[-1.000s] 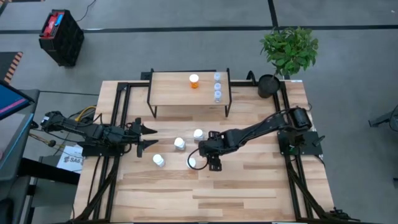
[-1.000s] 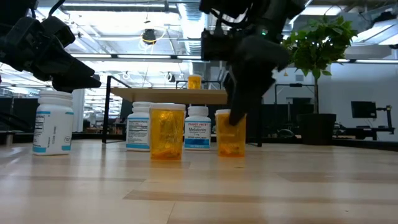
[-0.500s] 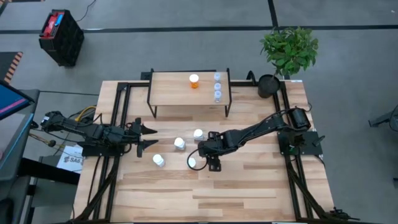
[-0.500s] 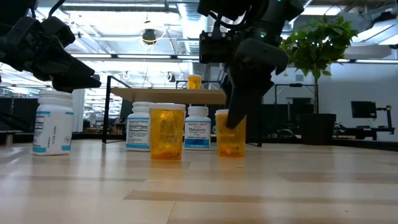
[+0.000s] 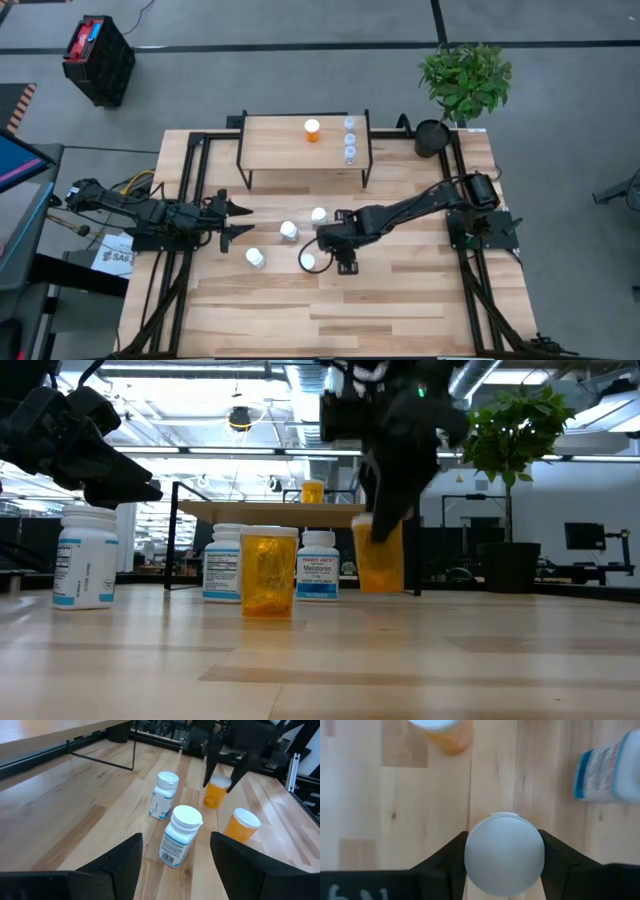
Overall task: Pick and place medicine bottles onto shelf by color
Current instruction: Put the right orange pill bottle aligned with the other orange pill bottle on the shelf
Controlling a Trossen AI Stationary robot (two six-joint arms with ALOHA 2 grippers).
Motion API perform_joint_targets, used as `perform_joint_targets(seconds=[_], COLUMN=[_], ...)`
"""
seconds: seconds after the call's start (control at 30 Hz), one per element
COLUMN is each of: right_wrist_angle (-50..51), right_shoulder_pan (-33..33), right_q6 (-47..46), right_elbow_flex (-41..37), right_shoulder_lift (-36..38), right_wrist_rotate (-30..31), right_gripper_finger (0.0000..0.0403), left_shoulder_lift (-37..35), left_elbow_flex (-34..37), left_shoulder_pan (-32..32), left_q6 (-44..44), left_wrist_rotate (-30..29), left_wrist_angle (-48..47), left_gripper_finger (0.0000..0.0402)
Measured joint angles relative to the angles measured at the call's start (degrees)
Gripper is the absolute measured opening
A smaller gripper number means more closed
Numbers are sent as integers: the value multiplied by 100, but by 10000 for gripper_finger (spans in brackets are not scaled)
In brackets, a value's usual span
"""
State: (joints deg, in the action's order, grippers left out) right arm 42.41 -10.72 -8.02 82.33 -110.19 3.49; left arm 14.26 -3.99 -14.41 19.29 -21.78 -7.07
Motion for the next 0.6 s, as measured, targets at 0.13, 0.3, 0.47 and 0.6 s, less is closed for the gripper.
perform_joint_targets(seconds=[0.13,0.3,0.47,0.6], right_wrist_angle=[762,1157,1240,943], right_shoulder_pan=[15,248,851,1494], right_q6=[486,1417,2248,2486], right_elbow_flex=[750,1768,2547,2842], right_shoulder_lift=[0,0,0,0], right_wrist_rotate=[-20,93,249,255], right_gripper_finger=[191,204,195,192], left_shoulder_lift=[-2,-2,0,0], left_elbow_flex=[0,0,0,0], left_shoulder_pan=[-2,-2,-1,-2], left_q6=[0,0,0,-62], left_wrist_rotate=[1,2,0,0], left_wrist_angle=[-4,-7,-7,-9], left_gripper_finger=[222,222,222,222])
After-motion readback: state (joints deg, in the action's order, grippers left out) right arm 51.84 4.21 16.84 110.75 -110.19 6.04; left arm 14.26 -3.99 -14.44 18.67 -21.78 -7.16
